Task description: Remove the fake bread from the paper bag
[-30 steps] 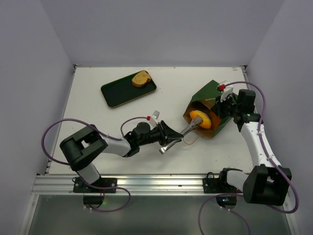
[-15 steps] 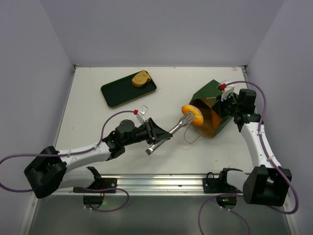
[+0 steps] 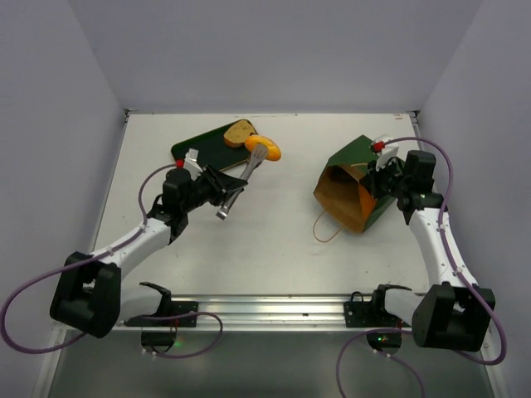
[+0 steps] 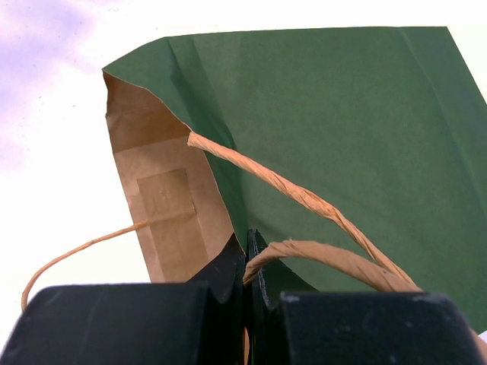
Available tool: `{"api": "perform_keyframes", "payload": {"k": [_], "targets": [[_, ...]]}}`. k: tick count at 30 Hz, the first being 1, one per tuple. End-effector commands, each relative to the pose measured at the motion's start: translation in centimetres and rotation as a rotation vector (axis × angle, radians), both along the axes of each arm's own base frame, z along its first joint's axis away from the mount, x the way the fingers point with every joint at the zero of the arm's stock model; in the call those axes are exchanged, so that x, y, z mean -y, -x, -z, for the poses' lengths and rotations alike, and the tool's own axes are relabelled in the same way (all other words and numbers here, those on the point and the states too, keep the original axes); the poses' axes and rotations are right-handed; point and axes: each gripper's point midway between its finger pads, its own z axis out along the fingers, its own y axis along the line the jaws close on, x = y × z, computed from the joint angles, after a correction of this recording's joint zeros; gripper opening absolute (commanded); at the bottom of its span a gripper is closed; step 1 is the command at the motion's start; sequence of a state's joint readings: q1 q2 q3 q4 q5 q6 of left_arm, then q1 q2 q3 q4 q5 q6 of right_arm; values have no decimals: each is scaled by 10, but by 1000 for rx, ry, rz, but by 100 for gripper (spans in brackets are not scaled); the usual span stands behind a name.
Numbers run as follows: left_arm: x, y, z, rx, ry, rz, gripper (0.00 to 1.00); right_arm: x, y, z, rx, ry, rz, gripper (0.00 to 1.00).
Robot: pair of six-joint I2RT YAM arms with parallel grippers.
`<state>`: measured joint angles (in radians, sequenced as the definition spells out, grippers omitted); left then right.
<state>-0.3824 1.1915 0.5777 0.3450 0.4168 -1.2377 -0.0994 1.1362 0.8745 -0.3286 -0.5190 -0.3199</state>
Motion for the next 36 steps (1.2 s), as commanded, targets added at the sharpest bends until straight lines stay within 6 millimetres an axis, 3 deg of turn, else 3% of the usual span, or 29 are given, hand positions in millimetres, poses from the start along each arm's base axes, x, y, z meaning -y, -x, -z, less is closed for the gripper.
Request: {"api": "perform_keyframes", "payload": {"k": [1,8,18,21,30,36], "targets": [[-16,-36,-11,11,52,-57,0,-2,-2,-14,55,-21,-1,0],[-32,-81,8,-96,190,-267,0,-1,-2,-14,54,-22,1,0],[-46,-123,30,-198,273,-490,0,0,-4,-10,45,-18,1,0],[-40,-128,44,-239,286,-478,0,-1,-4,-8,41,-19,0,0],[-24,-131,51,-266,325,-441,1,0,-5,-5,35,-16,-1,0],[-20,-131,52,-271,327,-423,20,0,-5,-4,32,-15,-1,0]]}}
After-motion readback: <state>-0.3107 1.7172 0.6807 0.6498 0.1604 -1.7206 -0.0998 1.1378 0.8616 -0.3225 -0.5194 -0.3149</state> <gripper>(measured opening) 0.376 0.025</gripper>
